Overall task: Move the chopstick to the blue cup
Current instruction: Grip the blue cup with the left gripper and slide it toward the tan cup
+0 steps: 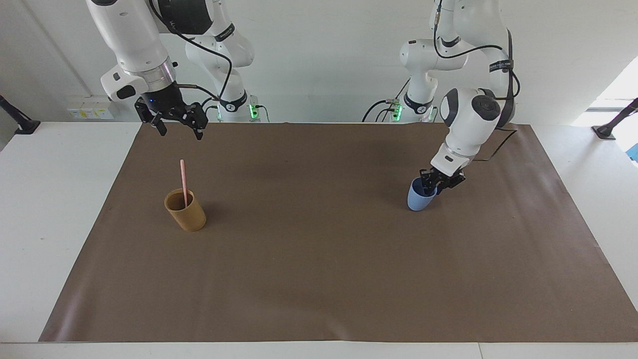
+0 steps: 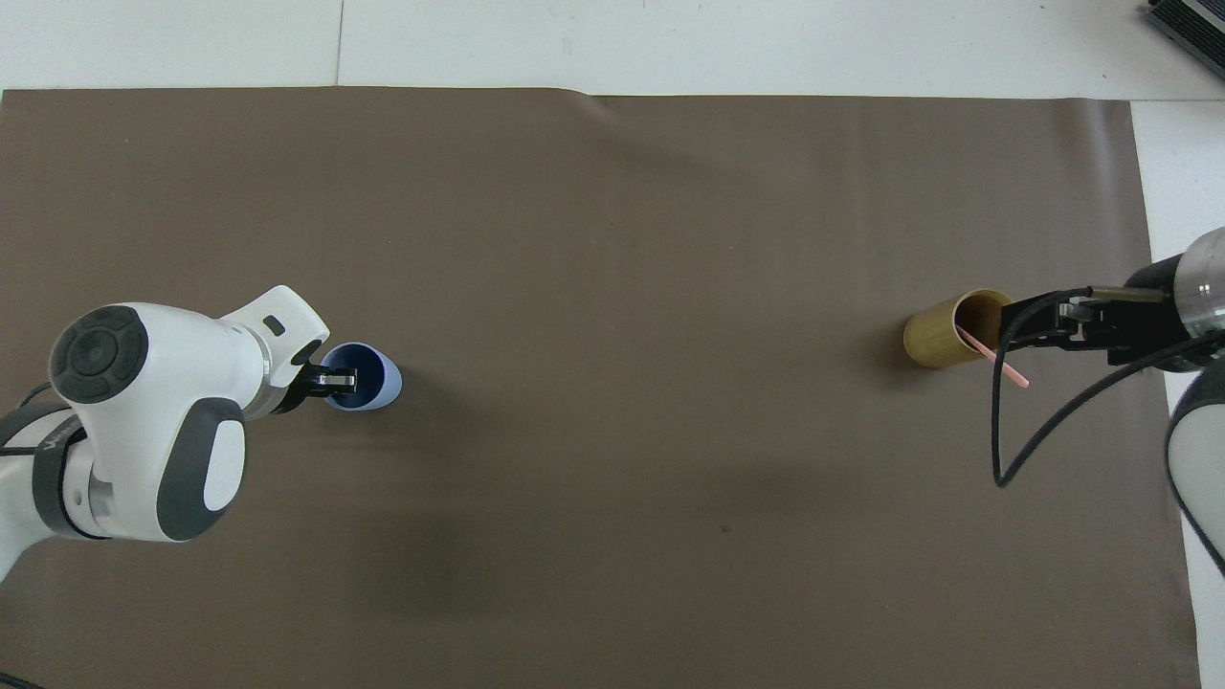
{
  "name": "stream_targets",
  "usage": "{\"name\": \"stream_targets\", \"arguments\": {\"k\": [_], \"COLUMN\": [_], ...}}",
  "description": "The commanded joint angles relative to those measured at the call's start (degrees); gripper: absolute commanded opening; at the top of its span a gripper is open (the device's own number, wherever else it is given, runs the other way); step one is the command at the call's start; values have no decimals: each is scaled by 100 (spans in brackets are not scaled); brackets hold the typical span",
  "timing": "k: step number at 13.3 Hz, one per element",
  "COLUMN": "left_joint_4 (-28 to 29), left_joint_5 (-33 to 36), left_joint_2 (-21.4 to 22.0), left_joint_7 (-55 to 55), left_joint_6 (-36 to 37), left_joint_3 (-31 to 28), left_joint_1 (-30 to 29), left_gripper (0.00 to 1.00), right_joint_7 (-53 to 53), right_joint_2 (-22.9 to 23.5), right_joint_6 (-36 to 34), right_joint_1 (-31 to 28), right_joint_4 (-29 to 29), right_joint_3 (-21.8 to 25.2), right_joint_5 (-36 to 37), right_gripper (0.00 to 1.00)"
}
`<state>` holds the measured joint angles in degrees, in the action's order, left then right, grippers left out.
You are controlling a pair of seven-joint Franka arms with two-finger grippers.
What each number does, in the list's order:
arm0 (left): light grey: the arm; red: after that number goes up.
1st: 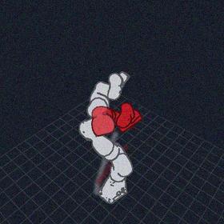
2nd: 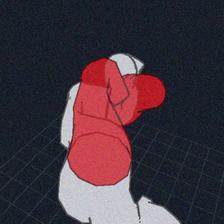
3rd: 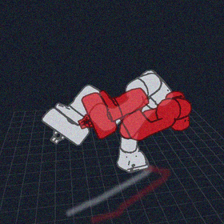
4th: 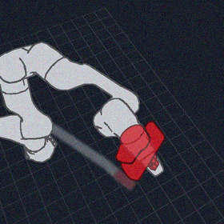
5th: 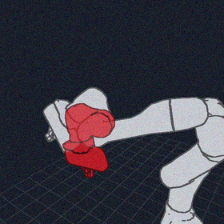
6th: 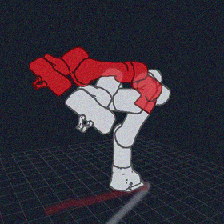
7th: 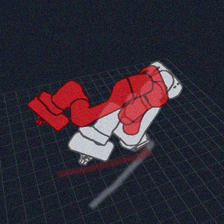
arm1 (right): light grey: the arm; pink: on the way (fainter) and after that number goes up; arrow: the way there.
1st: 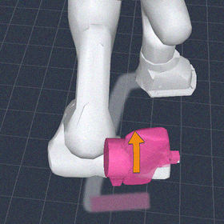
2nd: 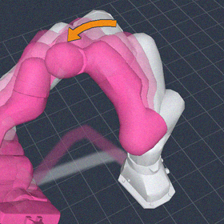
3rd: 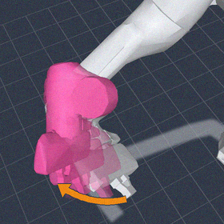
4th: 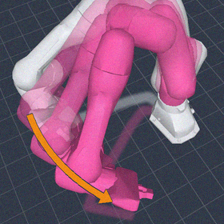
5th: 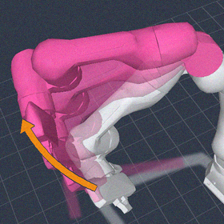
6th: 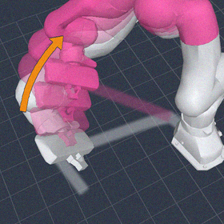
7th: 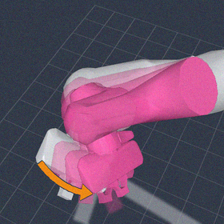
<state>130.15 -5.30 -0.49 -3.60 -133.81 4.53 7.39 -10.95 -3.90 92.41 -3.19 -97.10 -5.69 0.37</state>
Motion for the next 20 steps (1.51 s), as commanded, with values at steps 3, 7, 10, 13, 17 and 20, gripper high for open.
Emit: {"name": "stream_targets", "arguments": {"k": [3,7,10,13,17,20], "left_joint_4": [-559,-2296,-3547,-3629,-3875,-3875], "left_joint_5": [2,766,952,829,759,346], "left_joint_2": [5,-397,-960,-1023,-1743,-2024], "left_joint_7": [-9,-560,-1325,-1967,-3058,-3251], "left_joint_6": [205,1775,2666,2624,2010,1729], "left_joint_3": [-110,-32,-31,-22,-5,-13], "left_joint_1": [193,297,990,1562,2257,2669], "left_gripper": [0,0,0,0,0,0], "right_joint_7": [181,181,181,181,181,181], "right_joint_2": [-137,-146,-146,-155,-199,-216], "right_joint_6": [84,76,67,76,93,111], "right_joint_1": [-76,-76,-76,-85,-85,-85], "right_joint_4": [-160,-160,-169,-177,-256,-292], "right_joint_3": [-29,-29,-29,-29,-20,-20], "right_joint_5": [7,7,7,7,-2,-2], "right_gripper": [100,100,100,100,100,100]}}
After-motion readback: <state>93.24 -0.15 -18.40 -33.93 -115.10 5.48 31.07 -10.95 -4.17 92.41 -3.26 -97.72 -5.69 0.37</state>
